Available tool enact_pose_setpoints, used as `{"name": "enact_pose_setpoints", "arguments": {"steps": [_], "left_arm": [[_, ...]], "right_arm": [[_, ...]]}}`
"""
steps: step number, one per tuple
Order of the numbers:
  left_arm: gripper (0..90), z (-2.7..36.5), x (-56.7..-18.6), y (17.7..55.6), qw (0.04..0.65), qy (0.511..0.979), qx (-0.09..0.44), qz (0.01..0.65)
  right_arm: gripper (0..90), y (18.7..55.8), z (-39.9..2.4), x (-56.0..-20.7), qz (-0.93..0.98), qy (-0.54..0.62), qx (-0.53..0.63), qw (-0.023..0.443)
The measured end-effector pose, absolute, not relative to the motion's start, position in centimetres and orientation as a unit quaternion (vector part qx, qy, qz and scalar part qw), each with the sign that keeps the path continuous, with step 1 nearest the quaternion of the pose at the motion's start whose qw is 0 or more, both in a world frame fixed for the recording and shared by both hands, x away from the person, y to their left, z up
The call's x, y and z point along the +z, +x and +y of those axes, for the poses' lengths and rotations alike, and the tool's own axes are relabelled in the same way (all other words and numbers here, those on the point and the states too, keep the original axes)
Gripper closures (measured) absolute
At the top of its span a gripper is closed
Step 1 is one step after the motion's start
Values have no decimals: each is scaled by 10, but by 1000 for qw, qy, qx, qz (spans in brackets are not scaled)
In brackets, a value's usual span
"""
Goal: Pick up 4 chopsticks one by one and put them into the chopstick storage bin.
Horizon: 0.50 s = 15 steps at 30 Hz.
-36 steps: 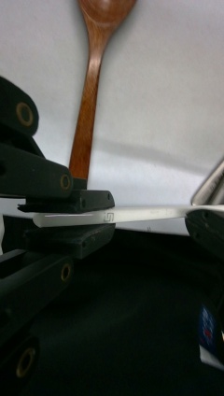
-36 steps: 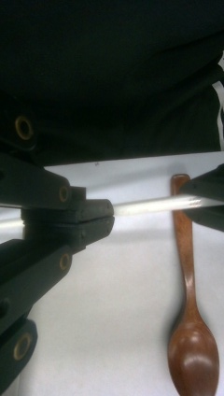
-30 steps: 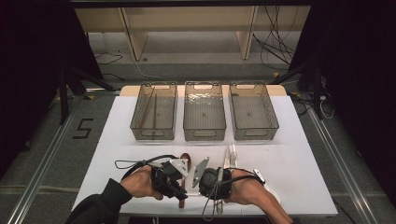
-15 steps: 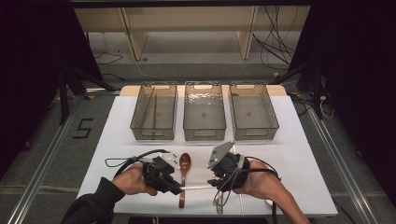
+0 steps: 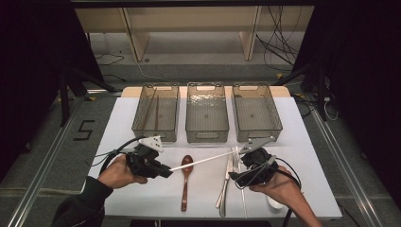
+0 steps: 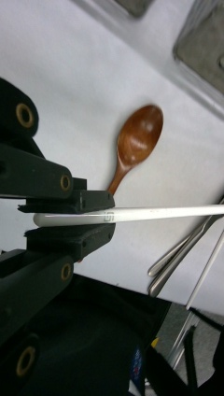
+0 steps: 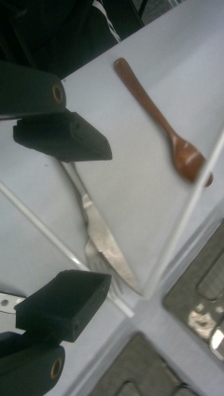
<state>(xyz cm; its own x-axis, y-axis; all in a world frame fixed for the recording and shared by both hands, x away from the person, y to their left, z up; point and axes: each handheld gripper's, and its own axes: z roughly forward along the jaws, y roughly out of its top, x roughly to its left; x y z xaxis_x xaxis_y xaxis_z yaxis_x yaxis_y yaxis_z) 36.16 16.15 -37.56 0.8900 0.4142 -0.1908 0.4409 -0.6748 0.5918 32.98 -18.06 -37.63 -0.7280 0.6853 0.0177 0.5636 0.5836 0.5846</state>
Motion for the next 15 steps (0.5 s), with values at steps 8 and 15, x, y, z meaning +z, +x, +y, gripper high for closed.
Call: {"name": "enact_pose_setpoints", "arguments": {"steps": [8, 15], "left_arm": [[829, 178, -363, 371, 357, 891, 15, 278], [828, 199, -357, 387, 375, 864, 56, 331]], "right_arm": [[317, 331, -185, -391, 876, 374, 286, 100], [287, 331, -185, -400, 873, 393, 274, 92]]}}
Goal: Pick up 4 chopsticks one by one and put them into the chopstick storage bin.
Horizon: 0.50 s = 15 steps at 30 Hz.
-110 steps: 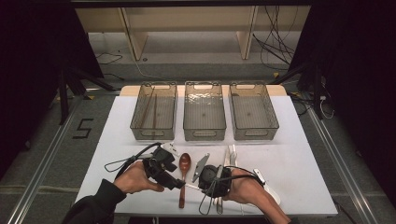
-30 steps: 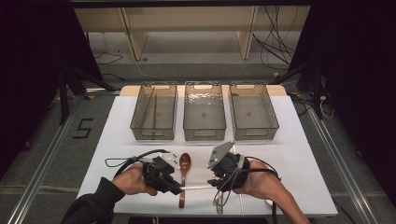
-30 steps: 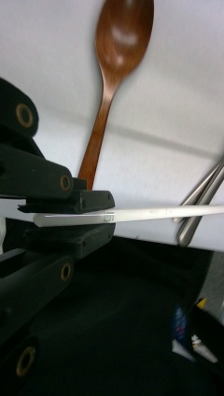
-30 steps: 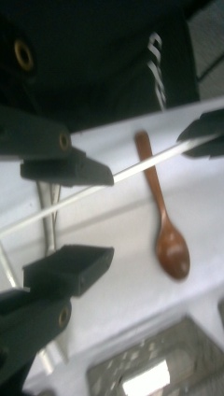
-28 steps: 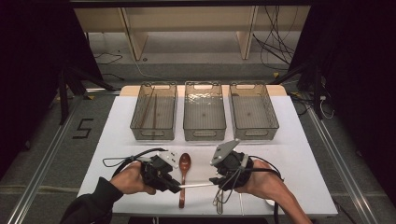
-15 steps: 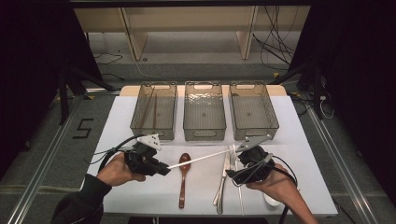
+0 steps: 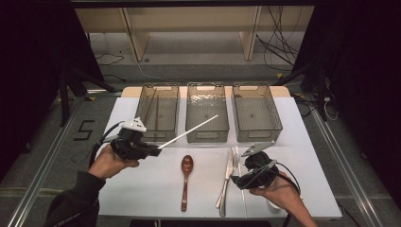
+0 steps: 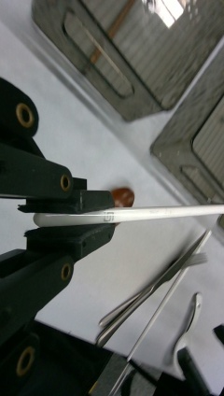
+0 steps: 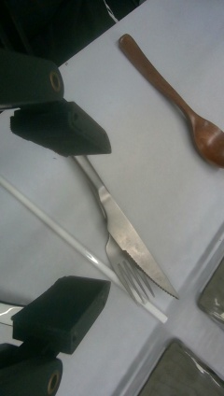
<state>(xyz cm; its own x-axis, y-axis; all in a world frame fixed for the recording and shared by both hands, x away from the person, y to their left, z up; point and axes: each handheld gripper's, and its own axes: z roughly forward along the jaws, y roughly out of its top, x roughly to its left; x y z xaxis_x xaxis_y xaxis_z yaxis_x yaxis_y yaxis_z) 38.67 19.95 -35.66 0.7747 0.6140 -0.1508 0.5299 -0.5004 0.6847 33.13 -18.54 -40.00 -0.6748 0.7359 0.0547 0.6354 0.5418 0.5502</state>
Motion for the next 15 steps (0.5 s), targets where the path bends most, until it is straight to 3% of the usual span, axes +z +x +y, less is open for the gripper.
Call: {"name": "enact_pose_setpoints", "arguments": {"steps": [15], "left_arm": [[828, 227, -352, 426, 371, 821, 116, 417]], "right_arm": [[265, 331, -183, -409, 876, 399, 259, 82]]}}
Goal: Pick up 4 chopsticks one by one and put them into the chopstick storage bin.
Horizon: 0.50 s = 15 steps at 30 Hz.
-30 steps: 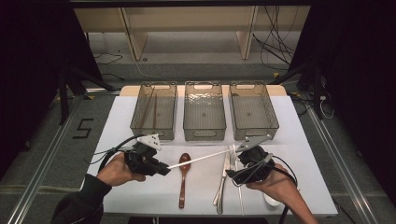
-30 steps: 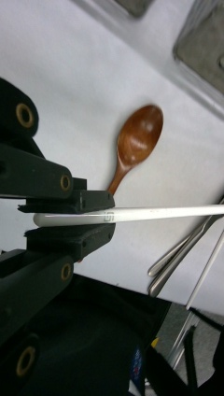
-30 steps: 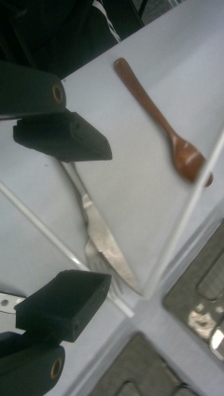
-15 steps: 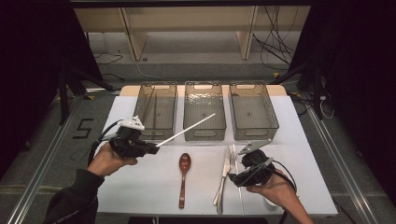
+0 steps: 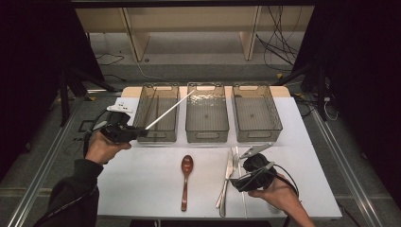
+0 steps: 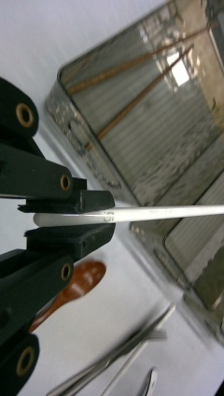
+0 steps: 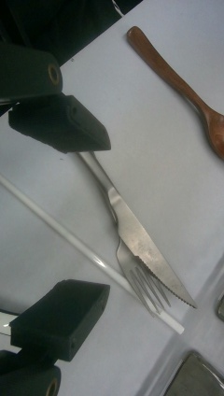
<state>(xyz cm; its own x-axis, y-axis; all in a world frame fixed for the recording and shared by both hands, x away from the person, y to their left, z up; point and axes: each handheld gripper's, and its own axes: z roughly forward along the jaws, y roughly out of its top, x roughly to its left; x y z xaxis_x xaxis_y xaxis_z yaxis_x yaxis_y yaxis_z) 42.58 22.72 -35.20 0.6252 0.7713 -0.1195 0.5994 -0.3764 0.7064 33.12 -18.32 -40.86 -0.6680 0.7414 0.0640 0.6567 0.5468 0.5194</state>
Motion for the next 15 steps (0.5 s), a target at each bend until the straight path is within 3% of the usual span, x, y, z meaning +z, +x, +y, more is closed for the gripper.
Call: {"name": "enact_pose_setpoints", "arguments": {"steps": [15], "left_arm": [[827, 242, -365, 472, 351, 789, 139, 486]], "right_arm": [[264, 331, -182, -409, 875, 399, 261, 81]]}}
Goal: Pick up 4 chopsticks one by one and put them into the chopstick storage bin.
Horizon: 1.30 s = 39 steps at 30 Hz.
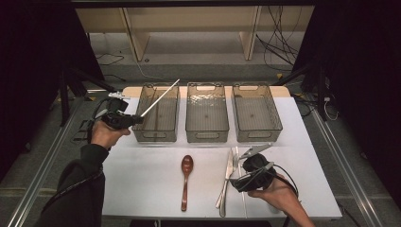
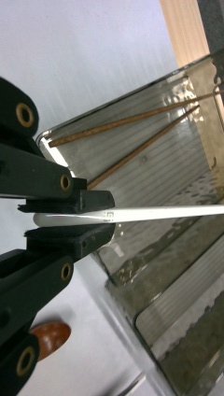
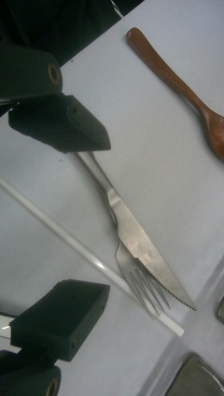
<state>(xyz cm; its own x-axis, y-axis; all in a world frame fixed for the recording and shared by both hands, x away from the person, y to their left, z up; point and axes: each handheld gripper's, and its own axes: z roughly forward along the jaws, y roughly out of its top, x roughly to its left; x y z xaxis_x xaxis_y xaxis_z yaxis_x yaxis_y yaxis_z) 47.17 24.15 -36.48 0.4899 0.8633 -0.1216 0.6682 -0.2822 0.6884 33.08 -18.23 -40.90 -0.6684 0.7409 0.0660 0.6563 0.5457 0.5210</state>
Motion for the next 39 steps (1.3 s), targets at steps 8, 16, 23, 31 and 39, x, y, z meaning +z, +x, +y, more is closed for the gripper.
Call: {"name": "enact_pose_setpoints", "arguments": {"steps": [8, 16, 23, 31, 39], "left_arm": [[827, 242, -374, 485, 332, 782, 145, 508], [825, 235, -385, 496, 302, 781, 148, 526], [672, 232, -390, 501, 291, 769, 138, 551], [361, 228, -375, 480, 337, 758, 108, 549], [253, 219, -366, 440, 372, 765, 92, 517]], "right_arm": [[264, 331, -182, -409, 876, 397, 261, 80], [265, 331, -182, -410, 878, 394, 261, 80], [266, 331, -182, -409, 878, 392, 263, 80], [266, 332, -183, -409, 875, 401, 258, 85], [275, 334, -183, -416, 873, 420, 231, 87]]}}
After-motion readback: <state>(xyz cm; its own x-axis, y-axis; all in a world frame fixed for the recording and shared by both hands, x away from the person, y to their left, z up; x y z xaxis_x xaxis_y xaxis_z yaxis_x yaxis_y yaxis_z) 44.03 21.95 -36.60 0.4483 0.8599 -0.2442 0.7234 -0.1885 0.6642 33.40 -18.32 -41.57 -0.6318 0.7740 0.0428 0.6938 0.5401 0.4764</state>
